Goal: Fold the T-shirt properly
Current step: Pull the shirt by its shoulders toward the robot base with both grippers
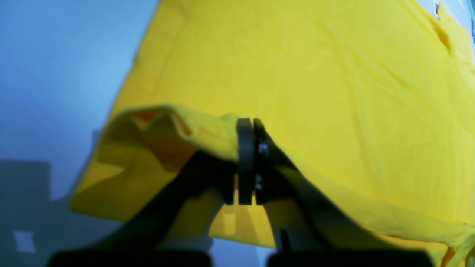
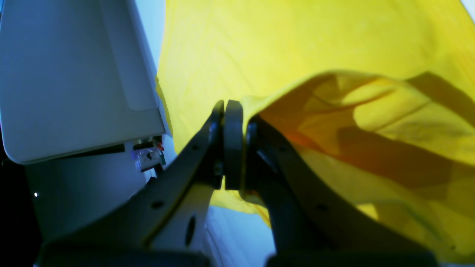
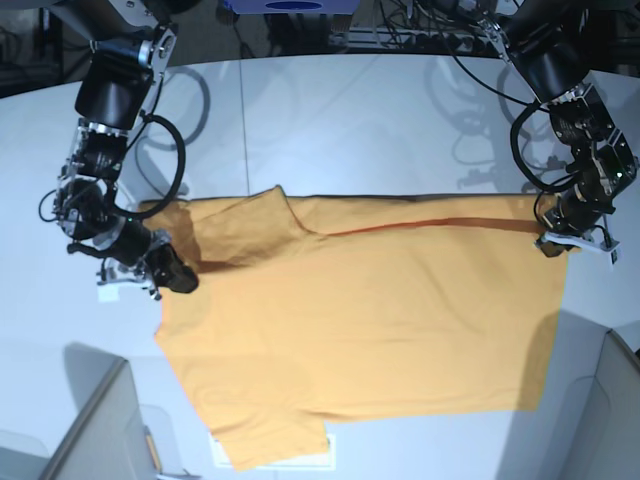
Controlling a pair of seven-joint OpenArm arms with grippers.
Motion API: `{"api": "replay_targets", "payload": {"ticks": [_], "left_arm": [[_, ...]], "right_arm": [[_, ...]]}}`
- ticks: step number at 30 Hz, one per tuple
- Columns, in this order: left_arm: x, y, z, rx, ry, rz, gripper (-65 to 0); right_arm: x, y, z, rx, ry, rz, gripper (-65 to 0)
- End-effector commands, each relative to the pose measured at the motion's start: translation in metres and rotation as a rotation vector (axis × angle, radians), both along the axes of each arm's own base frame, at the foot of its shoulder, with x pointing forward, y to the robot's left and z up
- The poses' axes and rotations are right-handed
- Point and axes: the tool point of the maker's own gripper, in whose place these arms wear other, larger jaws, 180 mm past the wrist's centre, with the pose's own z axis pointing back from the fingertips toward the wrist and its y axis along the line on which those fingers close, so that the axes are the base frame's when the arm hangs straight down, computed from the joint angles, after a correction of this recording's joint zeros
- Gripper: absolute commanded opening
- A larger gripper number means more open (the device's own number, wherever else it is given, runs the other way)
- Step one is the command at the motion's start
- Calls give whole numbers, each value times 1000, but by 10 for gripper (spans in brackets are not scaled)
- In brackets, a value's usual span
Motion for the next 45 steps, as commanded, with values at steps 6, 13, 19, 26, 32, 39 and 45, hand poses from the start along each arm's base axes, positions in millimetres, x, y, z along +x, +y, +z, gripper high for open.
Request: {"api": "replay_targets", "payload": {"ticks": [6,13,19,26,32,39,45], "left_arm": [[17,8,16,1,-59,9,-650],[20,12,11,-15,-44,18,-650],[24,17,18,-3,-56,19,-650],[24,16,18,-3,-55,15,-650],[23,22,20,11,-52,16,-650],[28,22,10,-32,-31,28,-650],[29,23,10,-33,-31,29,-650]], "right_arm": [[19,-4,8,30,-20,-11,-650],[26,-10,6,21,-30,-64,-650],[27,-10,-1,32,-10,-71,-650],[39,14,11,8,-35,12,-650],[40,19,0,27,6,19,-650],[42,16,-3,12,0,-7,-650],[41,16,-4,13,3,-3,-650]]}}
